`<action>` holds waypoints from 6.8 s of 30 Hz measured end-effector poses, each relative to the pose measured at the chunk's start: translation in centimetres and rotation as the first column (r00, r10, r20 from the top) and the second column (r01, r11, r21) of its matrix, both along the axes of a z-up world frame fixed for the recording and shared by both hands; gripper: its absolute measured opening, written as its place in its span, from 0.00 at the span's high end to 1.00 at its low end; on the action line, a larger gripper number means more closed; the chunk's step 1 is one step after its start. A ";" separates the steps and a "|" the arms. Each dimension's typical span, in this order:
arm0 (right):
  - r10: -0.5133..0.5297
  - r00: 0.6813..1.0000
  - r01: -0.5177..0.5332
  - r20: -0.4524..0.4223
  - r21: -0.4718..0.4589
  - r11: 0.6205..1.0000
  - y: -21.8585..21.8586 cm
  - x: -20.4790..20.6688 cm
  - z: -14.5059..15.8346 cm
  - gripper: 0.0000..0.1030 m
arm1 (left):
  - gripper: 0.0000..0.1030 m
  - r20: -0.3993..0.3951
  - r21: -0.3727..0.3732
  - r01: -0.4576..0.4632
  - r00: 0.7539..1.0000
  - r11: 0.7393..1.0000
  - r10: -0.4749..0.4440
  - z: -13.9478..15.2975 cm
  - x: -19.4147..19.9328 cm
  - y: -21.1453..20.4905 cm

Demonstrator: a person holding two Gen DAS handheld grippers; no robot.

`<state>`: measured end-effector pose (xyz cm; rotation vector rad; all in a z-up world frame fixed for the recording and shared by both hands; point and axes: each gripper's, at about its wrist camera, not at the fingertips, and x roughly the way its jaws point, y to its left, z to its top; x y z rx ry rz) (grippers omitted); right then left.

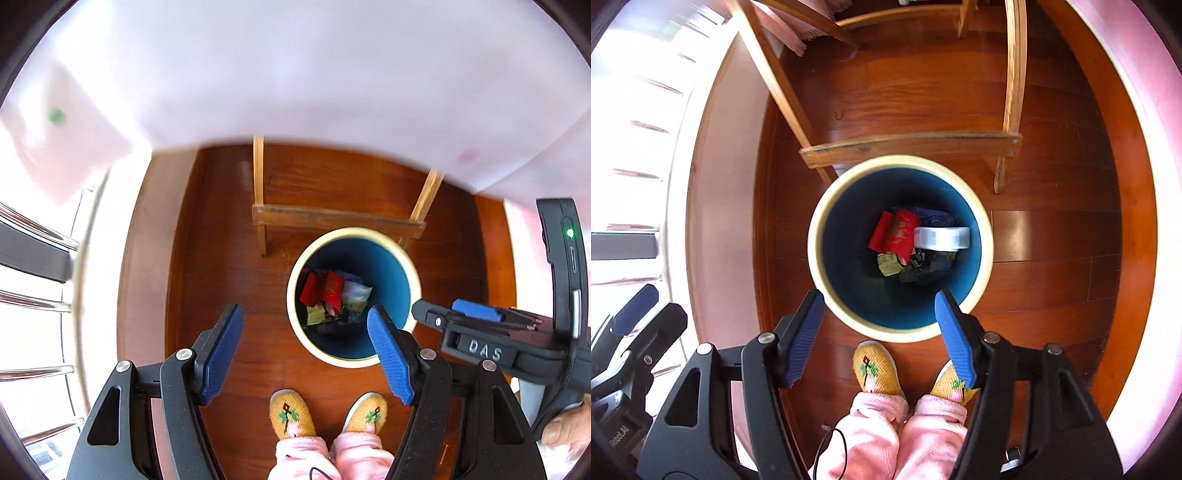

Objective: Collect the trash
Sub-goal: 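Move both tools back over the table toward the orange snack bag, then grasp the crumpled tissue with the left tool while the right tool grasps the orange snack bag, then carry the tissue and orange bag with both tools over the bin, then open both tools to drop the tissue and bag into the bin, then move both tools back over the table toward the black card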

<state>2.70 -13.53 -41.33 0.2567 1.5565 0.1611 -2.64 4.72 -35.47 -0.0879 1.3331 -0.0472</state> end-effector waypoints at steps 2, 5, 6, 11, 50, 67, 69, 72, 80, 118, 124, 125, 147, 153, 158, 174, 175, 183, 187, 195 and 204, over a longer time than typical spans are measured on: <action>0.003 1.000 -0.004 0.015 0.014 1.000 0.1 -0.5 2.8 0.42 | 0.31 0.028 -0.002 0.004 1.000 1.000 -0.004 2.8 -0.3 0.3; 0.009 0.999 -0.010 0.038 0.030 0.999 0.0 -1.5 7.0 0.42 | 0.31 0.075 0.009 0.007 0.997 1.000 -0.008 7.2 -0.6 0.6; 0.010 0.999 -0.011 0.043 0.036 0.999 -0.1 -1.9 8.5 0.42 | 0.31 0.086 0.008 0.004 0.996 1.000 -0.005 8.6 -0.7 0.7; 0.029 0.998 -0.033 0.063 0.065 0.997 -0.5 -4.1 15.7 0.42 | 0.31 0.154 -0.005 -0.028 0.988 1.000 0.029 15.6 -1.4 1.2; 0.164 0.849 -0.180 0.502 -0.016 0.984 4.5 15.5 40.7 0.42 | 0.32 0.346 0.006 0.019 0.938 1.000 -0.020 39.4 18.1 5.4; -0.219 0.948 0.186 0.229 0.156 0.970 7.3 40.2 26.7 0.42 | 0.32 0.184 -0.065 0.156 0.973 0.986 -0.142 29.5 45.3 13.8; -0.223 0.951 0.190 0.215 0.163 0.968 7.8 41.0 25.7 0.42 | 0.32 0.179 -0.079 0.168 0.972 0.983 -0.152 28.7 46.8 13.5; -0.217 0.946 0.181 0.239 0.165 0.970 8.7 41.6 25.2 0.42 | 0.32 0.169 -0.095 0.191 0.970 0.977 -0.174 27.7 48.5 12.7; -0.211 0.937 0.168 0.279 0.169 0.971 10.1 42.6 24.7 0.45 | 0.32 0.139 -0.103 0.239 0.965 0.965 -0.224 25.6 51.7 9.7; 0.128 0.852 -0.171 0.508 0.038 0.985 5.9 25.4 36.9 0.94 | 0.73 0.287 -0.006 0.156 0.946 0.988 -0.148 35.0 29.1 5.0; 0.257 0.788 -0.292 0.559 -0.029 0.956 1.6 14.8 39.6 0.94 | 0.73 0.327 0.027 0.095 0.940 0.995 -0.099 36.0 18.2 0.7; 0.279 0.777 -0.309 0.564 -0.045 0.950 1.0 13.1 39.8 0.94 | 0.73 0.326 0.030 0.082 0.941 0.996 -0.087 36.0 16.5 0.0; 0.421 0.818 -0.440 0.392 -0.045 0.897 -3.6 -9.7 30.7 0.94 | 0.73 0.066 0.074 0.193 0.978 0.978 -0.198 24.4 -0.8 -7.0; 0.399 0.884 -0.403 0.244 -0.036 0.915 -2.8 -10.6 21.9 0.94 | 0.73 -0.027 0.026 0.230 0.973 0.973 -0.229 15.2 -0.7 -7.7; 0.307 0.945 -0.304 0.113 -0.043 0.952 -2.8 -9.0 11.3 0.94 | 0.73 -0.065 -0.010 0.230 0.971 0.973 -0.231 5.6 0.1 -7.5; 0.236 0.971 -0.239 -0.039 -0.185 0.953 -1.5 -3.2 -11.3 0.94 | 0.59 -0.108 -0.024 0.253 0.961 0.967 -0.254 -14.0 2.7 -7.5; 0.230 0.972 -0.234 -0.044 -0.191 0.953 -1.3 -3.2 -11.7 0.94 | 0.57 -0.114 -0.024 0.247 0.962 0.969 -0.248 -14.3 2.9 -7.5; 0.125 0.992 -0.128 -0.027 -0.164 0.978 -2.4 -3.0 -10.8 0.89 | 0.44 -0.095 0.003 0.235 0.968 0.972 -0.234 -13.7 3.2 -6.0; 0.107 0.994 -0.106 -0.003 -0.156 0.982 -2.8 -3.6 -8.0 0.89 | 0.38 -0.071 0.002 0.234 0.970 0.972 -0.233 -11.6 3.0 -5.4; 0.059 0.998 -0.056 0.017 -0.141 0.989 -2.0 -4.3 -1.6 0.89 | 0.35 -0.047 0.017 0.194 0.980 0.981 -0.193 -4.2 2.8 -3.9; 0.043 0.992 -0.031 0.115 -0.101 0.994 -1.1 -5.8 13.5 0.89 | 0.35 0.035 0.012 0.222 0.974 0.975 -0.222 10.6 0.1 -1.8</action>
